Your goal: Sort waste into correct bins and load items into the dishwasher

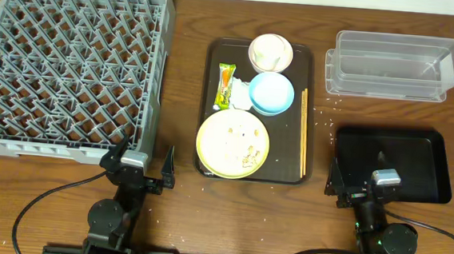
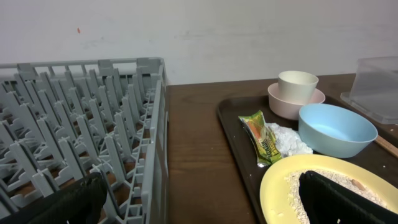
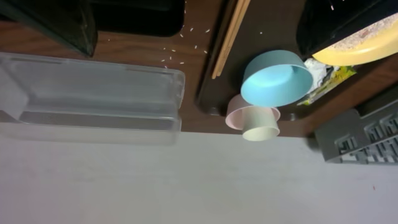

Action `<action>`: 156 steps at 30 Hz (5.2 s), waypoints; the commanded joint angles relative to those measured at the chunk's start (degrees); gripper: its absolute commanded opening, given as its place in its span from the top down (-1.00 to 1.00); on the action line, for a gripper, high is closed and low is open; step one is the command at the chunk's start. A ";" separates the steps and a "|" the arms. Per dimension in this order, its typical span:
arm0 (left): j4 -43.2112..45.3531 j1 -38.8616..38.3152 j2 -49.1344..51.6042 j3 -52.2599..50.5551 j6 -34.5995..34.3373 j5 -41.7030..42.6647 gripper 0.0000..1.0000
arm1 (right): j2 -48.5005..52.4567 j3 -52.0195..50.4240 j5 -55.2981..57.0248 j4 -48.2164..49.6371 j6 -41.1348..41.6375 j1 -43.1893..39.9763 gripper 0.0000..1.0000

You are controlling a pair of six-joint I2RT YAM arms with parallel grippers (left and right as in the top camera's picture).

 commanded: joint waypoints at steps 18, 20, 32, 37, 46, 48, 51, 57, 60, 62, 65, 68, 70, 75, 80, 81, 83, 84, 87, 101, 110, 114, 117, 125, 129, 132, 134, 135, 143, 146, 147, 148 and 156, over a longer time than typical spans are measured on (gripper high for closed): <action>-4.48 9.29 2.84 -0.20 -6.45 -3.74 -0.82 | 1.18 -0.04 0.76 -1.77 -9.49 -3.72 -0.99; -4.48 9.29 2.84 -0.20 -6.45 -3.76 -0.82 | 1.18 -0.04 0.76 -1.77 -9.49 -3.72 -0.99; -4.48 9.29 2.84 -0.20 -6.45 -3.74 -0.83 | 1.18 -0.04 0.76 -1.77 -9.49 -3.72 -0.99; -4.48 9.29 2.84 -0.20 -6.45 -3.74 -0.83 | 1.18 -0.04 0.76 -1.77 -9.49 -3.72 -0.98; -4.48 9.29 2.84 -0.20 -6.45 -3.74 -0.83 | 1.18 -0.04 0.76 -1.77 -9.49 -3.72 -0.99; -4.48 9.29 2.84 -0.20 -6.45 -3.76 -0.83 | 1.18 -0.04 0.76 -1.77 -9.49 -3.72 -0.99; -4.48 9.29 2.84 -0.20 -6.43 -3.74 -0.83 | 1.18 -0.04 0.79 -1.77 -9.49 -3.72 -0.99; -4.48 9.29 2.84 -0.20 -6.45 -3.74 -0.83 | 1.18 -0.04 0.76 -1.77 -9.49 -3.72 -0.99; -4.48 9.29 2.84 -0.20 -6.45 -3.74 -0.83 | 1.18 -0.04 0.76 -1.77 -9.49 -3.72 -0.98; -4.48 9.29 2.84 -0.20 -6.45 -3.74 -0.83 | 1.18 -0.04 0.76 -1.77 -9.49 -3.72 -0.98; -4.48 9.29 2.84 -0.20 -6.45 -3.76 -0.83 | 1.18 -0.04 0.76 -1.77 -9.49 -3.72 -0.99; -4.48 9.29 2.84 -0.20 -6.45 -3.76 -0.82 | 1.18 -0.04 0.76 -1.77 -9.49 -3.72 -0.99; -2.25 9.29 2.84 -0.20 -7.17 -3.08 -0.82 | 1.18 -0.04 0.76 -1.77 -9.49 -3.72 -0.99; 7.43 9.29 2.84 -0.17 -16.33 14.27 -0.82 | 1.18 -0.04 0.76 -1.77 -9.49 -3.72 -0.99; 17.53 9.29 2.84 -0.17 -16.48 21.24 -0.82 | 1.18 -0.04 0.76 -1.77 -9.49 -3.72 -0.98; 18.60 9.29 2.84 -0.17 -16.46 22.12 -0.83 | 1.18 -0.04 0.76 -1.77 -9.49 -3.72 -0.99; 21.09 9.29 2.84 -0.17 -16.46 23.87 -0.82 | 1.18 -0.04 0.76 -1.77 -9.49 -3.72 -0.99; 21.81 9.29 2.84 -0.17 -16.46 23.98 -0.82 | 1.18 -0.04 0.76 -1.77 -9.49 -3.72 -0.99; 23.43 9.29 2.84 -0.11 -16.39 23.91 -0.83 | 1.18 -0.04 0.76 -1.77 -9.49 -3.72 -0.98; 11.47 9.29 24.61 18.80 -6.97 27.50 -0.83 | 1.18 -0.04 0.76 -1.77 -9.49 -3.72 -0.98; -20.33 9.22 56.98 50.93 2.14 36.22 -0.83 | 1.18 -0.04 0.76 -1.77 -9.49 -3.72 -0.98; -33.44 9.22 66.07 62.10 4.44 36.28 -0.83 | 1.18 -0.04 0.76 -1.77 -9.49 -3.72 -0.99; -32.46 9.25 68.96 63.45 2.34 36.85 -0.83 | 1.18 -0.04 0.76 -1.77 -9.49 -3.72 -0.99; -27.87 8.81 72.06 63.45 -1.57 43.25 -0.83 | 1.18 -0.04 0.76 -1.77 -9.49 -3.72 -0.98; -27.74 6.82 73.88 63.47 -0.68 43.19 -0.83 | 1.18 -0.04 0.76 -1.77 -9.49 -3.72 -0.98; -27.76 4.74 75.45 63.47 -0.70 42.32 -0.83 | 1.18 -0.04 0.76 -1.75 -9.49 -3.72 -0.99; -27.96 3.34 76.48 63.54 -0.72 40.13 -0.83 | 1.18 -0.04 0.76 -1.77 -9.49 -3.72 -0.98; -28.37 2.71 76.85 63.76 -0.72 38.49 -0.83 | 1.18 -0.04 0.76 -1.77 -9.49 -3.72 -0.98; -37.18 -1.79 81.37 70.03 0.94 13.20 -0.83 | 1.18 -0.04 0.76 -1.77 -9.49 -3.72 -0.99; -43.15 -1.66 84.52 73.85 2.60 11.65 -0.83 | 1.18 -0.04 0.76 -1.77 -9.49 -3.72 -0.98; -45.05 -1.62 85.55 74.95 2.95 11.63 -0.83 | 1.18 -0.04 0.76 -1.77 -9.49 -3.72 -0.99; -46.95 -1.64 86.71 75.89 3.85 11.65 -0.83 | 1.18 -0.04 0.76 -1.77 -9.49 -3.72 -0.98; -46.14 -1.64 88.89 76.30 1.55 11.89 -0.83 | 1.18 -0.04 0.76 -1.77 -9.49 -3.72 -0.99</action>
